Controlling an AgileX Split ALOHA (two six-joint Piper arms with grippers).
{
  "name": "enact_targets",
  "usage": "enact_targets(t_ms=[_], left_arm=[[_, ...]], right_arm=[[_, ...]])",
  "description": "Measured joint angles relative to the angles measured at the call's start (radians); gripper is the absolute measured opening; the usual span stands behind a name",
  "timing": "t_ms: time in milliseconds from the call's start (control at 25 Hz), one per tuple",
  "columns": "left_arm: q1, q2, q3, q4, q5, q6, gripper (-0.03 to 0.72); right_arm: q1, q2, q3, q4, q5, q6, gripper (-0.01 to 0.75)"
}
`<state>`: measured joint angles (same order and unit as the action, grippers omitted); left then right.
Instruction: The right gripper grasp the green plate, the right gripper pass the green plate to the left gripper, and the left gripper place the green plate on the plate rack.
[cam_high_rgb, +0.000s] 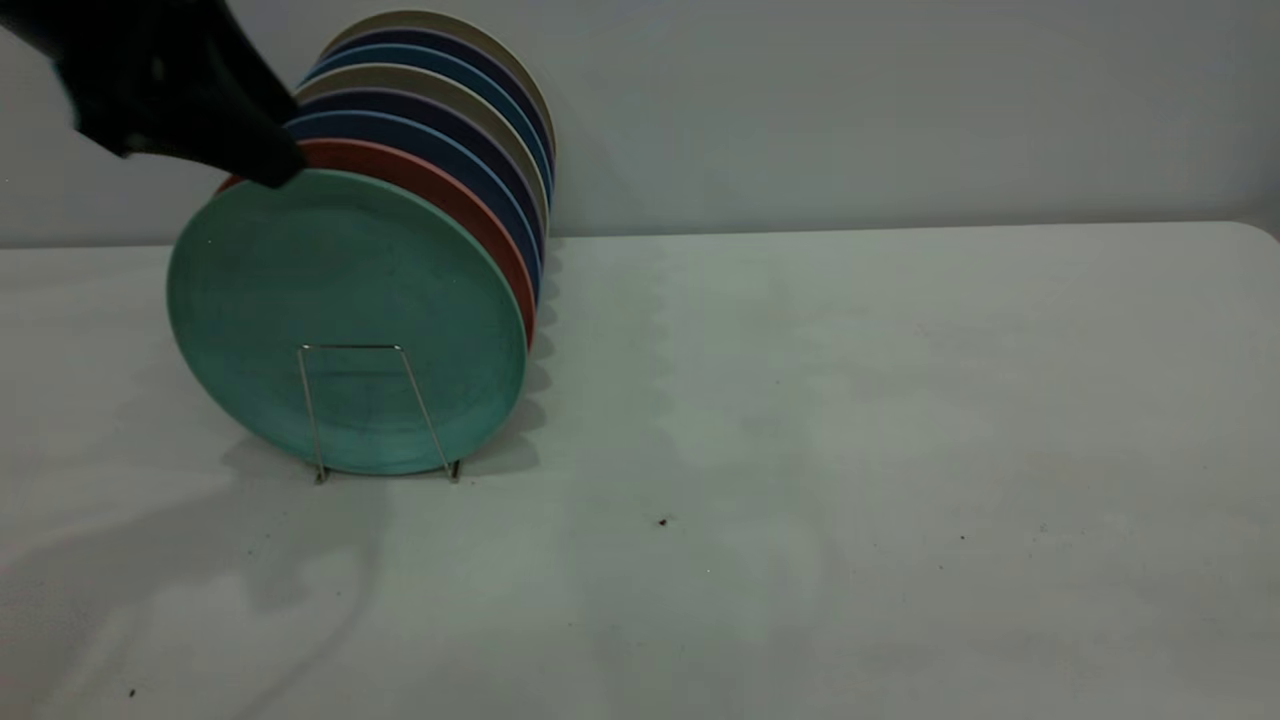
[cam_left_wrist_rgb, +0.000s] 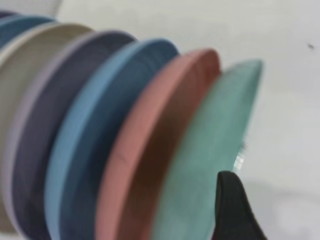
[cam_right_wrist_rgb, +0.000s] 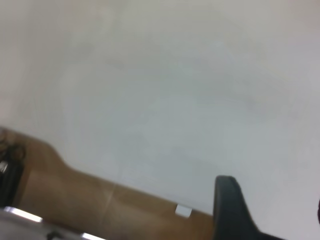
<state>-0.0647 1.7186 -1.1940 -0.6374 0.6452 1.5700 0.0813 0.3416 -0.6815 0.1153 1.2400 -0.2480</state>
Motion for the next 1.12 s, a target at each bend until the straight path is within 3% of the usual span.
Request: enact_targets(t_ms=[160, 440, 800, 960, 1120], left_arm=[[0.000, -0.103, 0.000, 0.090, 0.072, -0.186, 0.451], [0.000, -0.363, 0.000, 0.189, 0.228, -0.489, 0.451], [0.000, -0.703, 0.000, 0.269, 0.520, -0.932, 0.451], [0.000, -0.831, 0.045, 0.343, 0.522, -1.134, 0.451], [0.000, -0.965, 0.211, 0.436, 0.522, -1.269, 0.451]], right_arm=[[0.000, -0.066, 0.016, -0.026, 0.000, 0.026, 0.428], [0.000, -0.125, 0.171, -0.042, -0.043, 0.055, 0.428], [0.002, -0.125, 0.209, -0.054, -0.105, 0.119, 0.428], [0.027, -0.125, 0.209, -0.062, -0.107, 0.135, 0.428], [0.031, -0.146, 0.209, -0.068, -0.107, 0.138, 0.428]])
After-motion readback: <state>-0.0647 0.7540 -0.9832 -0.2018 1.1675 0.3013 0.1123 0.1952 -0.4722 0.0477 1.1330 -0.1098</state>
